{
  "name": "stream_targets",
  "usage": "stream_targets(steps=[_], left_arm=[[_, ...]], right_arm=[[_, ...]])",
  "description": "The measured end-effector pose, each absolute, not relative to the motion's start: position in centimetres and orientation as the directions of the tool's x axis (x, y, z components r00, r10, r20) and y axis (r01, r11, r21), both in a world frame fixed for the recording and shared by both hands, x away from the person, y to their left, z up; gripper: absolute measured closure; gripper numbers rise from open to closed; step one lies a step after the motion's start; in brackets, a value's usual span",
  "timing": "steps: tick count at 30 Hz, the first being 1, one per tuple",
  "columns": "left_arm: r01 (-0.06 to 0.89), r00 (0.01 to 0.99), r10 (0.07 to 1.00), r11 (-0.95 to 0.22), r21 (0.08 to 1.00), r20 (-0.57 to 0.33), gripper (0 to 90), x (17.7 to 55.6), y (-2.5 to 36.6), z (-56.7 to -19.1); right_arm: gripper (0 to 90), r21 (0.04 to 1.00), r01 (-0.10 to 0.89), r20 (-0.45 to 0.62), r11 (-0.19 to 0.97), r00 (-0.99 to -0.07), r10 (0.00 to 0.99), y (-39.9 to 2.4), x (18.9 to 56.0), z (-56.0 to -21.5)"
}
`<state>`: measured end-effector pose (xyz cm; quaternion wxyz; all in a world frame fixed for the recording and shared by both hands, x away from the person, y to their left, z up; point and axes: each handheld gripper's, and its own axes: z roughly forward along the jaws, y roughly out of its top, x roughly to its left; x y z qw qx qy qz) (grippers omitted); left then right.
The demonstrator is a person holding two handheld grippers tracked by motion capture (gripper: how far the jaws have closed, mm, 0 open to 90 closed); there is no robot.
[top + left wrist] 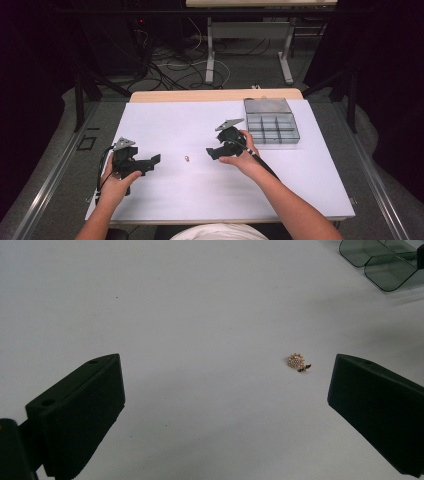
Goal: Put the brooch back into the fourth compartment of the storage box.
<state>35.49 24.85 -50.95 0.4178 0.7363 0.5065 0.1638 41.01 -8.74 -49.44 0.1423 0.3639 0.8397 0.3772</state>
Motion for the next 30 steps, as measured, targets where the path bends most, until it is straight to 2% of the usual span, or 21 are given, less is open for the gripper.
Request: stream_targets(steps=[12, 15, 30], left_arm=[[0.602, 0.429, 0.885, -0.131, 0.788, -0.18, 1.8, 35.5, 24.8, -51.0], [0.603, 0.427, 0.886, -0.131, 0.787, -0.179, 1.8, 35.5, 24.8, -51.0], [0.614, 0.434, 0.882, -0.139, 0.777, -0.184, 1.9, 35.5, 24.9, -51.0]], right_arm=[[20.2, 0.729, 0.516, 0.064, 0.45, -0.706, 0.705, -6.4, 41.6, -50.0], [24.0, 0.716, 0.527, 0.07, 0.458, -0.708, 0.703, -6.0, 41.6, -50.1], [29.1, 0.689, 0.564, 0.115, 0.456, -0.706, 0.699, -4.2, 42.1, -51.3]])
